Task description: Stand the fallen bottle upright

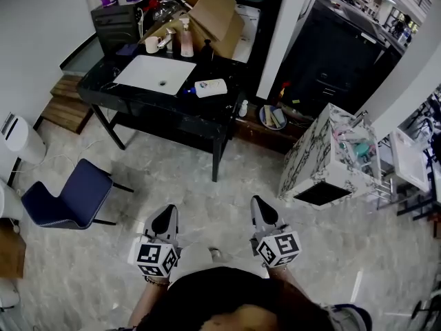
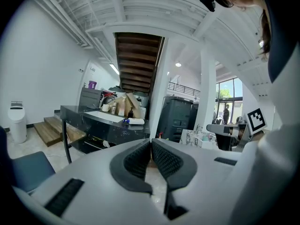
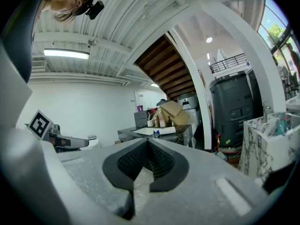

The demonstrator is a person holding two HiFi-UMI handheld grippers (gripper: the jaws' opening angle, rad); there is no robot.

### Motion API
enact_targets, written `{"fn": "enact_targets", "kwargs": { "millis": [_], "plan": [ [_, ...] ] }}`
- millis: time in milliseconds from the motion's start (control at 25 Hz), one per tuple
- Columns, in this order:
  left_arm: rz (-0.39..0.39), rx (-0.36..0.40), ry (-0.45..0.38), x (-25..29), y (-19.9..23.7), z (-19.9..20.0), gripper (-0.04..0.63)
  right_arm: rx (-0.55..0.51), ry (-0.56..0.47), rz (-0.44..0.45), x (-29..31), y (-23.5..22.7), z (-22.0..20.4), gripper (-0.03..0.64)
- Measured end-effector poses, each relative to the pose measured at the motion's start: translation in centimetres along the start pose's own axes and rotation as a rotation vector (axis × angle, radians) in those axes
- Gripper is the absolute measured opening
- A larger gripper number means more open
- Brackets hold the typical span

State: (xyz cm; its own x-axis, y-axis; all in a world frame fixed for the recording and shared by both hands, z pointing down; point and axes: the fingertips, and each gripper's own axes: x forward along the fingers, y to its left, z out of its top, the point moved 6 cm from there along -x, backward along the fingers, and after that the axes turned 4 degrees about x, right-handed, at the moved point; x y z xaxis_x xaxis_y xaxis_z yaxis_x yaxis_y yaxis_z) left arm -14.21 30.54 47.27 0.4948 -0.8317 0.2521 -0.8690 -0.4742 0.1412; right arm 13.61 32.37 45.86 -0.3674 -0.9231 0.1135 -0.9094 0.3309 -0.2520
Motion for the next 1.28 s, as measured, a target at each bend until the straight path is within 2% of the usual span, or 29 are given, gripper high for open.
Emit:
{"fn": "enact_targets", "kwargs": {
  "millis": [160,360,480,600,960,1120,1280],
  "plan": [
    [0.011,-0.015,0.002,1.0,-0.5,-0.2,0.011,0.008,0.0,0.001,0.2,-1.5,-0.1,0.005],
    [0.003,0.006,0.024,3.2,-0.3,-0.4,0.011,0.032,-0.02,0.013,1.7,-3.0,0.0,0.005],
    [0.008,-0.019,0.025,5.3,0.5,-0.4,0.011,0.033,-0.013,0.007,3.6,-4.4,0.0,0.005],
    [-0.005,-0.013,0.027,7.9,1.7,0.5,0.011,0.034,-0.017,-0.003,6.4,-5.3,0.7,0.005],
    [-0.025,0.003,-0.003,18.1,7.7,5.4,0.011,-0.009,-0.024,-0.011,17.4,-8.3,4.0,0.005],
    [-0.024,0.02,-0.024,22.4,11.4,8.6,0.011,-0.001,-0.031,-0.014,22.9,-9.3,5.9,0.005],
    [-0.012,0.028,-0.051,26.5,15.1,11.2,0.011,-0.036,-0.033,-0.026,28.4,-10.3,7.5,0.005]
  ]
}}
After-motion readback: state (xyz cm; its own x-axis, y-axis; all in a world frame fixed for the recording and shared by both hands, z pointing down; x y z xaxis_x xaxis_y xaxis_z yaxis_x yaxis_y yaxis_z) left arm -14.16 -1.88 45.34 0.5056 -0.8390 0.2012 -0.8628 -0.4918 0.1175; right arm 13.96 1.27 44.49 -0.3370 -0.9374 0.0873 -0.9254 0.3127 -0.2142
